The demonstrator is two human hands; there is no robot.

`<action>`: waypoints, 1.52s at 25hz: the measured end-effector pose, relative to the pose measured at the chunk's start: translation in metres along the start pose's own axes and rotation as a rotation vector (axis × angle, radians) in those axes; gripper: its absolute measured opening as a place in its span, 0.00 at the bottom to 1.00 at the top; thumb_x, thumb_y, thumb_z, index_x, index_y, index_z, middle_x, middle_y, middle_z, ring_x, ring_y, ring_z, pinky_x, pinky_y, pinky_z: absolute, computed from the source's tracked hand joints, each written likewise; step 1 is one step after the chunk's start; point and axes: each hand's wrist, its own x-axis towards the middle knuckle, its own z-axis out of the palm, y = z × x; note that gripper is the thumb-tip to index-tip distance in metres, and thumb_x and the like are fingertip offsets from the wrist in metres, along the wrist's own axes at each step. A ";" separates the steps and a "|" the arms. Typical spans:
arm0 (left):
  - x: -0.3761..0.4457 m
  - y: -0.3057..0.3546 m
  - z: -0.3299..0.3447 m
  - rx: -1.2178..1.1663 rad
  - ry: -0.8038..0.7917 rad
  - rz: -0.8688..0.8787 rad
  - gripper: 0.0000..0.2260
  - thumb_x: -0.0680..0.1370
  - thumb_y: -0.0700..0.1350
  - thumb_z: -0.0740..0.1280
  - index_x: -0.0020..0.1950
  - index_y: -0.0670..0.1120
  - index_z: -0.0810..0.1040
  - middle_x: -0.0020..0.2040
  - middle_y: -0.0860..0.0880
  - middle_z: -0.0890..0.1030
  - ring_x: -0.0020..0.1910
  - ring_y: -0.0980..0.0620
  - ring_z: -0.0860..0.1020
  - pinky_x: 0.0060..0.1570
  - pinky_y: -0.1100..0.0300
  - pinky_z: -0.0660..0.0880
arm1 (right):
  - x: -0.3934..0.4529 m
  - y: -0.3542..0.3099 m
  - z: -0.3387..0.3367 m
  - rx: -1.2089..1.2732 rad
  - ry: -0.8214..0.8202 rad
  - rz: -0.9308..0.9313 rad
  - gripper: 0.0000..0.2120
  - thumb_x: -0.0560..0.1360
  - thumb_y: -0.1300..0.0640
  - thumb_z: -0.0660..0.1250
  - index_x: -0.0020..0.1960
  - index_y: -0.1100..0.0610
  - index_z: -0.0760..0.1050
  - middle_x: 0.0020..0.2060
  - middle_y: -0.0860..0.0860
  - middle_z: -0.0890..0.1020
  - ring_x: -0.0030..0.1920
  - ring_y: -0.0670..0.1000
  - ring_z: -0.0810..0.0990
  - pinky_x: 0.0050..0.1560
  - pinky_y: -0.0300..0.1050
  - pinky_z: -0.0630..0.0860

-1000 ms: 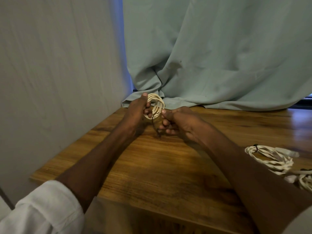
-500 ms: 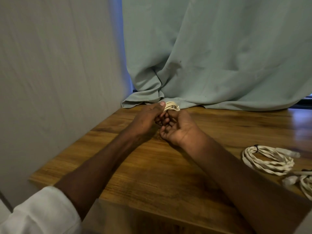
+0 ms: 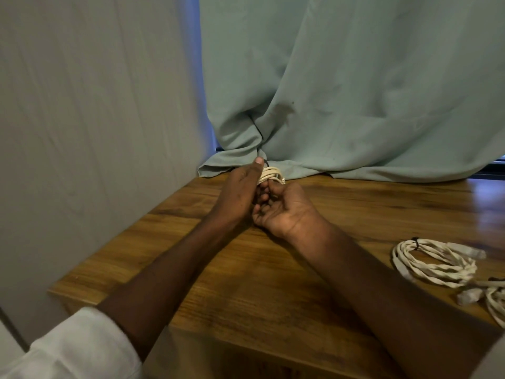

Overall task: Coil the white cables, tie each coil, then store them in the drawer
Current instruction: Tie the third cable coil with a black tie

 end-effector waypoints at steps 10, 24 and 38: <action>0.014 -0.010 -0.003 -0.214 0.055 -0.175 0.10 0.83 0.54 0.66 0.54 0.50 0.83 0.39 0.47 0.83 0.35 0.52 0.78 0.37 0.56 0.74 | -0.001 0.007 -0.003 -0.103 -0.013 -0.049 0.10 0.82 0.61 0.59 0.45 0.54 0.77 0.35 0.49 0.76 0.34 0.46 0.70 0.42 0.44 0.68; 0.030 -0.012 -0.049 -0.260 0.595 -0.078 0.08 0.80 0.39 0.68 0.52 0.38 0.87 0.37 0.47 0.84 0.32 0.56 0.80 0.32 0.64 0.75 | -0.022 -0.009 -0.004 -0.816 -0.164 -0.505 0.09 0.82 0.63 0.67 0.57 0.56 0.85 0.44 0.51 0.89 0.41 0.43 0.86 0.33 0.35 0.75; 0.033 -0.023 -0.056 -0.225 0.513 -0.248 0.09 0.74 0.40 0.74 0.51 0.37 0.87 0.43 0.39 0.87 0.36 0.49 0.83 0.39 0.58 0.79 | -0.020 -0.011 -0.008 -1.149 -0.096 -1.004 0.05 0.75 0.57 0.77 0.49 0.50 0.87 0.42 0.43 0.88 0.45 0.40 0.85 0.48 0.40 0.79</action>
